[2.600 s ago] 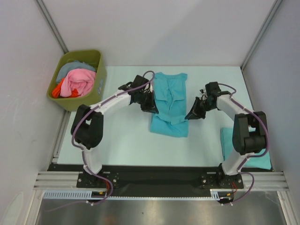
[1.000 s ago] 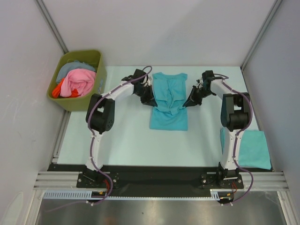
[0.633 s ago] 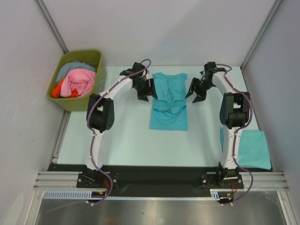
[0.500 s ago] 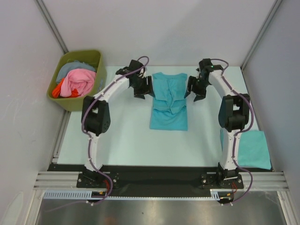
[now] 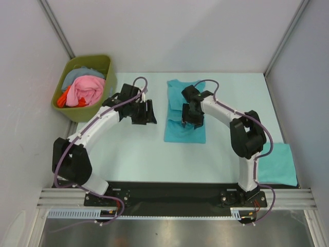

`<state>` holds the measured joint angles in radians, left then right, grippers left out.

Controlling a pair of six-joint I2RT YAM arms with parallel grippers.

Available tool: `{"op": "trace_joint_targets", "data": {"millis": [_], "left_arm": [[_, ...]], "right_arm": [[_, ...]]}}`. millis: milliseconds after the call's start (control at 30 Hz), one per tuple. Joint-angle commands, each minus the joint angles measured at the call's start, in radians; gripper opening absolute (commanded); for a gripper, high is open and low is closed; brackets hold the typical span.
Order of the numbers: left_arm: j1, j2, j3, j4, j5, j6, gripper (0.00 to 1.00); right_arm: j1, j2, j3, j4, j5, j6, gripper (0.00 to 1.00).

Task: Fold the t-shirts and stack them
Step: Fold the tshirt

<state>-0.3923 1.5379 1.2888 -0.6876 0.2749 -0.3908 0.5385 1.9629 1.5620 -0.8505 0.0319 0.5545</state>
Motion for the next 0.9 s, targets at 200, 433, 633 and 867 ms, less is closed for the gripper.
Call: {"op": "trace_joint_targets", "data": {"millis": [200, 433, 633, 867], "left_arm": [[-0.002, -0.082, -0.077, 0.028, 0.032, 0.033, 0.63], [-0.002, -0.087, -0.083, 0.037, 0.047, 0.035, 0.62], [-0.002, -0.088, -0.086, 0.036, 0.066, 0.04, 0.62], [-0.002, -0.093, -0.086, 0.033, 0.053, 0.044, 0.61]], "right_arm": [[0.002, 0.151, 0.121, 0.068, 0.097, 0.028, 0.61], [-0.002, 0.195, 0.21, 0.041, 0.163, 0.01, 0.59], [-0.031, 0.26, 0.303, 0.021, 0.165, 0.007, 0.6], [-0.089, 0.441, 0.738, -0.054, 0.183, -0.063, 0.61]]}}
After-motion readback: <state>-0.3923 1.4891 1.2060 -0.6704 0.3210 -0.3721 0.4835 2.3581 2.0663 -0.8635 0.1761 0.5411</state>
